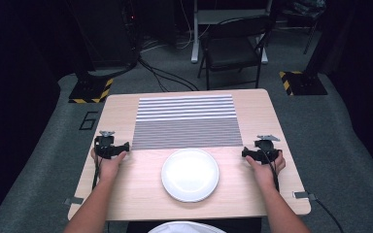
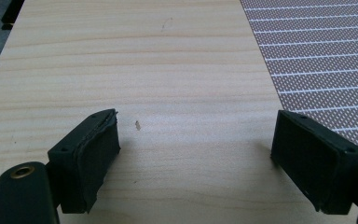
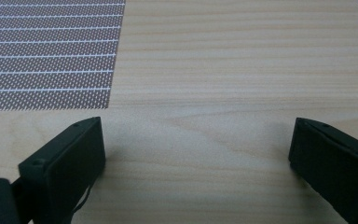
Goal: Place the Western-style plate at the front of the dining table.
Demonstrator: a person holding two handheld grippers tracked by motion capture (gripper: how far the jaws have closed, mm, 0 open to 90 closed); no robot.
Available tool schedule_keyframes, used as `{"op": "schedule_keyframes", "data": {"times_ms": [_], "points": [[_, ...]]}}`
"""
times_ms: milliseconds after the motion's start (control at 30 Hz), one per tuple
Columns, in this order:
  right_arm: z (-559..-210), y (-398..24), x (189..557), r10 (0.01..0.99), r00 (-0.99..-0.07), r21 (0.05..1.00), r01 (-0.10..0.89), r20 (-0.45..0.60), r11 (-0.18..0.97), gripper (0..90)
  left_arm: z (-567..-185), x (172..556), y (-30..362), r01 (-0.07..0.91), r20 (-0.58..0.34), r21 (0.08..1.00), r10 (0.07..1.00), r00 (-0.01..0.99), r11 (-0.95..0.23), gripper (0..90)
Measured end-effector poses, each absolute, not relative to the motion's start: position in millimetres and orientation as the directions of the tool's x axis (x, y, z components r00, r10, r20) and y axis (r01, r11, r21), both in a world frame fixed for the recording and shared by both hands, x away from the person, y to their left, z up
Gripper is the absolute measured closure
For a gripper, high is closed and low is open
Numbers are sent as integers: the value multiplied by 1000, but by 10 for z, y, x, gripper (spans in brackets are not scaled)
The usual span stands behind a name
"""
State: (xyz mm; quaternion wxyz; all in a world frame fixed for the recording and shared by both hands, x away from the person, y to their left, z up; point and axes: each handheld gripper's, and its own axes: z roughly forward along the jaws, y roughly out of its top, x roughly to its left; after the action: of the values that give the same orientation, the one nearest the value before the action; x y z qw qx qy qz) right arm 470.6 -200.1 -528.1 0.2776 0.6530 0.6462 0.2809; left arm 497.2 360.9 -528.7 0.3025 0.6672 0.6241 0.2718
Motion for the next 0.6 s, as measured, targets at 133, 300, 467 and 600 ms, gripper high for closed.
{"op": "schedule_keyframes", "data": {"times_ms": [133, 300, 467, 600], "points": [[-5280, -2002, 4704, 1000, 2, 728, 685, 5, -5, 39, -5286, 4971, 3605, 669, -14, 742, 997, 77, -42, 149], [-5278, -2001, 4701, 1000, -7, 731, 683, 5, 2, 59, -5286, 4975, 3606, 668, -13, 743, 997, 72, -39, 151], [-5274, -1995, 4695, 1000, -28, 739, 673, 5, 15, 134, -5282, 4975, 3622, 661, -17, 750, 998, 66, -31, 211], [-5269, -1991, 4698, 999, -39, 748, 663, 10, 18, 185, -5280, 4972, 3634, 656, -13, 754, 998, 68, -35, 244]]}}
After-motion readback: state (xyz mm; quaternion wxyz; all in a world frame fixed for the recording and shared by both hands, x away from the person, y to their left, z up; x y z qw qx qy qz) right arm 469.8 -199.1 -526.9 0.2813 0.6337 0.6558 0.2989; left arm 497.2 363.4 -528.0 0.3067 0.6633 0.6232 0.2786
